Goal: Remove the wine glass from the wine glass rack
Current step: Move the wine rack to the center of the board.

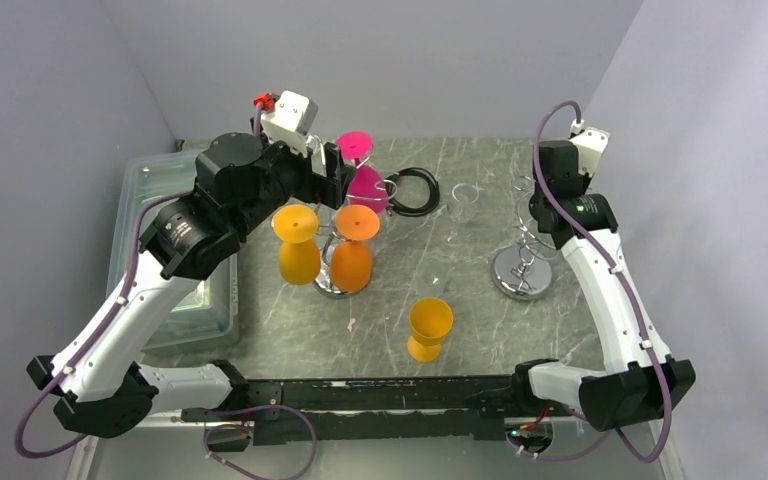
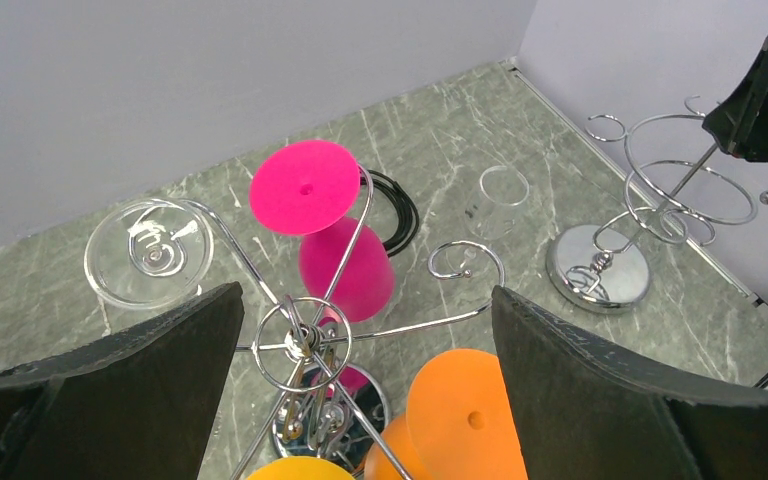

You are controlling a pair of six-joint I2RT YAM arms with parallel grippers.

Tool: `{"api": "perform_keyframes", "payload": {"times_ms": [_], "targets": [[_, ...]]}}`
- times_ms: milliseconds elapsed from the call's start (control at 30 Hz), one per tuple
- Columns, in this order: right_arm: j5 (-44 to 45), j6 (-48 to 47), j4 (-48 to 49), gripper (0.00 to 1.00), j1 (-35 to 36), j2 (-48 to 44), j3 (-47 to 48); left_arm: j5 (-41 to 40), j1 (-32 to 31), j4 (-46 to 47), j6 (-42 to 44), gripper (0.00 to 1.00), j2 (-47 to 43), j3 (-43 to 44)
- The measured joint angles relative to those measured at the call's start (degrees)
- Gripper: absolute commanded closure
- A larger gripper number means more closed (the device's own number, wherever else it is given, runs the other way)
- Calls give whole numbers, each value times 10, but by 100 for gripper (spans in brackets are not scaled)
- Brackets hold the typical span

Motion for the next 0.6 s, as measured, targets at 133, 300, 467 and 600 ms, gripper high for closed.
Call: {"api": "perform_keyframes", "payload": {"times_ms": [133,300,467,600], "targets": [[13,-37,54,100,3,0,-11,0,0,0,0,1,0,0],[21,-69,118,100,3,7,-14,0,0,0,0,1,-1,0],[23,-95,181,100,0,32,-14,0,0,0,0,1,-7,-3],[2,-101,227,100,-31,64,-14,0,0,0,0,0,-8,-5]]}}
